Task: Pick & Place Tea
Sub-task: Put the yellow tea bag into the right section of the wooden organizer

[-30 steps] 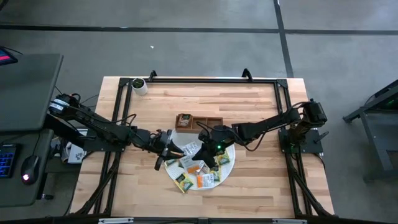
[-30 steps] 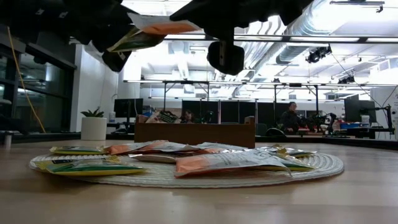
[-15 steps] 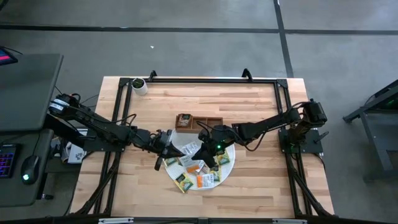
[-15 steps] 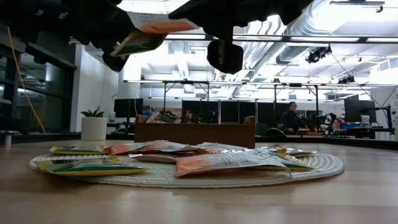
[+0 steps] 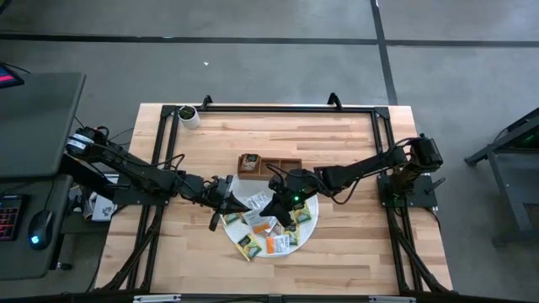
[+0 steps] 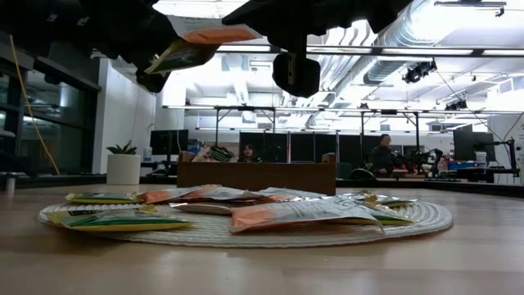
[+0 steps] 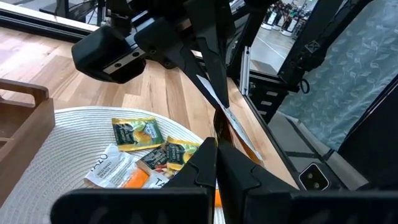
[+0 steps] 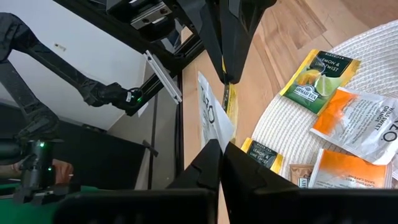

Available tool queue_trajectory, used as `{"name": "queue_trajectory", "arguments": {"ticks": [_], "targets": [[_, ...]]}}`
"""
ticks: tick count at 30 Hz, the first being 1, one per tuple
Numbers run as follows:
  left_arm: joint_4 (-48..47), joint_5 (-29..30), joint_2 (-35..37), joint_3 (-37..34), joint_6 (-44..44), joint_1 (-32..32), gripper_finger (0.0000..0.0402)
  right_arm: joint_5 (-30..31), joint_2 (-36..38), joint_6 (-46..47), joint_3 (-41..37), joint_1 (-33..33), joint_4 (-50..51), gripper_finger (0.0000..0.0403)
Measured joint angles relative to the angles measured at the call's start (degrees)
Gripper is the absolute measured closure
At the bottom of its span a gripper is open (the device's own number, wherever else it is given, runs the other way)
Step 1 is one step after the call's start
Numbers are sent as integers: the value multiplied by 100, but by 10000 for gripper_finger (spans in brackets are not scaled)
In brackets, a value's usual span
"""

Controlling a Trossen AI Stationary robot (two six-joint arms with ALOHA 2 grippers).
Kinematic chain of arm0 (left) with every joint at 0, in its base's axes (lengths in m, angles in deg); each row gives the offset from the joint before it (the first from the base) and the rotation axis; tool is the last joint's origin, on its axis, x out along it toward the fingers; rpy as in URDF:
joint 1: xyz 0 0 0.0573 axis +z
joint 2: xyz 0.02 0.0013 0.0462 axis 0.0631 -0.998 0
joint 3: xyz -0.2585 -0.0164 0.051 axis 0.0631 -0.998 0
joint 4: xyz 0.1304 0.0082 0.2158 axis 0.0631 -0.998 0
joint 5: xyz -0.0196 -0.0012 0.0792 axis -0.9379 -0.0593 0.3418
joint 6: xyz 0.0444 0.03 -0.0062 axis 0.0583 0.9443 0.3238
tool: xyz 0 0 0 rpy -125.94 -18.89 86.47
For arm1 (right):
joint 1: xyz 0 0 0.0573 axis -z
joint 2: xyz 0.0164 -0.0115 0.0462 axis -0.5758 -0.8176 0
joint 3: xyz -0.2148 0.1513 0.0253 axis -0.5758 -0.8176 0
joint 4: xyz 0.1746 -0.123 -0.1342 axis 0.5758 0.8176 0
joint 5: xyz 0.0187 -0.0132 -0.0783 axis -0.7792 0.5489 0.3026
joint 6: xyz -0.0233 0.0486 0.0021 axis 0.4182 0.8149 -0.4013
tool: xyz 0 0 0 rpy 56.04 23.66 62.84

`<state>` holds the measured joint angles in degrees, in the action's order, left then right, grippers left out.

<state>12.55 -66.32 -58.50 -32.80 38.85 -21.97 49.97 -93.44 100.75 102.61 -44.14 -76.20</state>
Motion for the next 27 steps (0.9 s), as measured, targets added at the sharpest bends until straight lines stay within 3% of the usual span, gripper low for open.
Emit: {"name": "queue_trajectory", "arguments": {"ticks": [14,27], "targets": [[29,197,0,0,131,0,401,19,0,40,0,0,7,346],[216,476,4,2,215,0,401,2,0,2,0,3,160,397]]}}
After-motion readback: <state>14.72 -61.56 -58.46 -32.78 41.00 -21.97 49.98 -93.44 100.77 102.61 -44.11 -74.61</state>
